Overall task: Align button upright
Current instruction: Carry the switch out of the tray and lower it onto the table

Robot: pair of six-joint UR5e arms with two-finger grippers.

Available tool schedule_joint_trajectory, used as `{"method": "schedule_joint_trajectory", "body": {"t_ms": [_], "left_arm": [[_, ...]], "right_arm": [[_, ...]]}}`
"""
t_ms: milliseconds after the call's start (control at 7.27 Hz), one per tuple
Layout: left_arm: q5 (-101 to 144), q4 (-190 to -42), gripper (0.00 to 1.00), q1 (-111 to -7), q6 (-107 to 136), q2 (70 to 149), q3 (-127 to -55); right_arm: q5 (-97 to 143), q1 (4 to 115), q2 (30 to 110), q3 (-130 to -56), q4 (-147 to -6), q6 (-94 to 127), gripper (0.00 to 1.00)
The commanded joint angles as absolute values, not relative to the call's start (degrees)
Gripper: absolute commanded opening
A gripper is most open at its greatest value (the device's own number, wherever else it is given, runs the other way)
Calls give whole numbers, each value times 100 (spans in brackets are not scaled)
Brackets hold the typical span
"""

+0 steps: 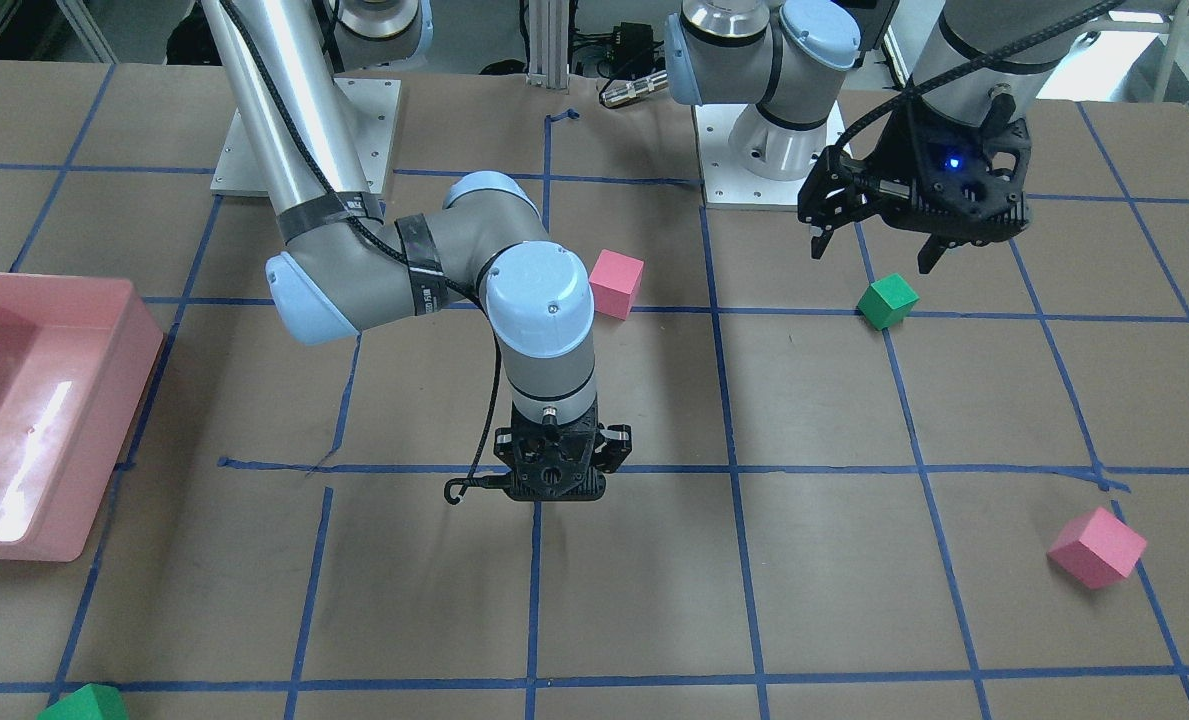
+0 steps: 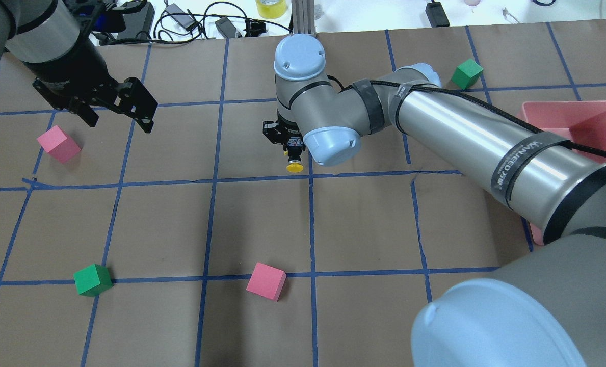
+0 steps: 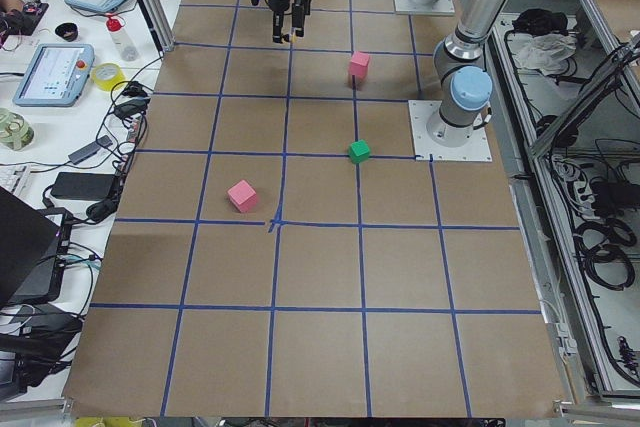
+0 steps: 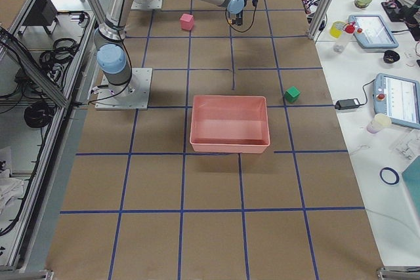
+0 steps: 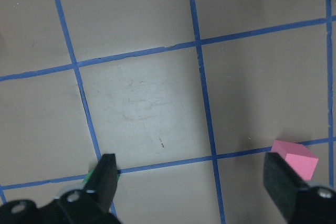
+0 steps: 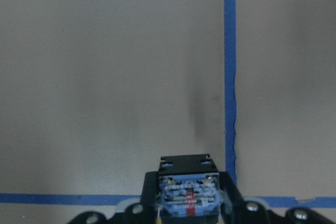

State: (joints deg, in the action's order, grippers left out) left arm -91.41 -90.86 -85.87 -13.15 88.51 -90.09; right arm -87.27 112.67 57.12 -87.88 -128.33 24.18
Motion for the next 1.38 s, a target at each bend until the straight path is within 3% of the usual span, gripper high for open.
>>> {"method": "schedule_joint_trajectory", "body": {"t_ms": [0, 825, 963, 1238], "left_arm": [[-9141, -9088, 100, -8587, -1318, 8859, -9009], [-9132, -9088, 100, -8587, -1616, 8868, -9017], [-9123, -9044, 100, -8596, -1617, 8886, -9052], [-9097, -9035, 100, -8596, -1626, 8868, -9097]], "right_arm": [[-8780, 11285, 5616, -9025, -12911, 2130, 0], [-8798, 11285, 5599, -9193, -12937, 2065, 0], [-8798, 11285, 5590, -9202, -12937, 2065, 5], [-8798, 11285, 5599, -9281, -12937, 2065, 31]]}}
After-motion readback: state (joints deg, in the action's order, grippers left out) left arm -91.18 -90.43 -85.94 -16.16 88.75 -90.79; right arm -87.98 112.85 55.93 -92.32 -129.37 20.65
